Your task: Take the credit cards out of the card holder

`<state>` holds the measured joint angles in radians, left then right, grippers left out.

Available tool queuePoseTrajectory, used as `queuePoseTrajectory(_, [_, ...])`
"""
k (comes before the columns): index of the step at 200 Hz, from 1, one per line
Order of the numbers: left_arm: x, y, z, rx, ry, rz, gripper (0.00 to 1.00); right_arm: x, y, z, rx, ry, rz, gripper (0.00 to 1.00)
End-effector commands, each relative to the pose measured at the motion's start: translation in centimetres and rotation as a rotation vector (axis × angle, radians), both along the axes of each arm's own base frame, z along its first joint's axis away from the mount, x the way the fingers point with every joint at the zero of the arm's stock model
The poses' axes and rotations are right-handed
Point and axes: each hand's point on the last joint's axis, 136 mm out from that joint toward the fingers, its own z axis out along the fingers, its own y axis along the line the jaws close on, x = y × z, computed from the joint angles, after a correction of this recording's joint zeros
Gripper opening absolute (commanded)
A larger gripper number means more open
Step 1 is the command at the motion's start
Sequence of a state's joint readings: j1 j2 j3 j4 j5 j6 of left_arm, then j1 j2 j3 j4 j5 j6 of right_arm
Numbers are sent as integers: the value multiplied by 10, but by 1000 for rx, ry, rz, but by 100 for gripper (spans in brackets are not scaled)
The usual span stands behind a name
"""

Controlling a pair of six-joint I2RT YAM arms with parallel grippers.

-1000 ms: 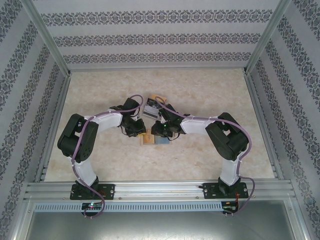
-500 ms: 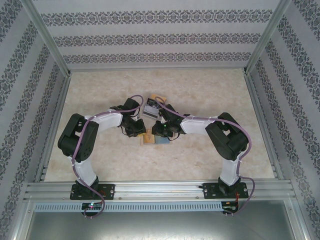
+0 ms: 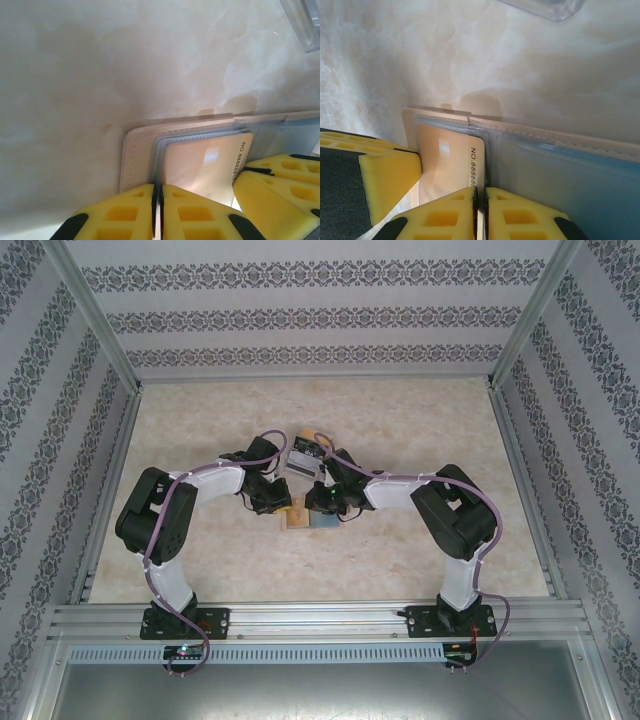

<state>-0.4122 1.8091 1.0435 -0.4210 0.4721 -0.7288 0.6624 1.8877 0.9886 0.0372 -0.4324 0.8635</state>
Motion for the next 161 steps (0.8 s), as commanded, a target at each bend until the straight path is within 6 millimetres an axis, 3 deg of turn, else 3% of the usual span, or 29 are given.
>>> queuePoseTrajectory(1, [-21, 7, -24, 53, 65, -27, 13, 1, 11, 11, 77, -29, 19, 15])
queuePoseTrajectory(67, [-16, 11, -15, 79, 38, -21, 17, 2, 1, 19, 43, -81, -1, 0])
queuePoseTrajectory(124, [-15, 14, -14, 95, 26, -15, 21, 2, -21, 15, -6, -103, -41, 0])
queuePoseTrajectory(149, [-14, 12, -14, 89, 26, -16, 19, 0, -16, 15, 19, -84, -24, 0])
queuePoseTrajectory(161, [-14, 12, -15, 85, 30, -18, 18, -3, -9, 18, 52, -68, 0, 6])
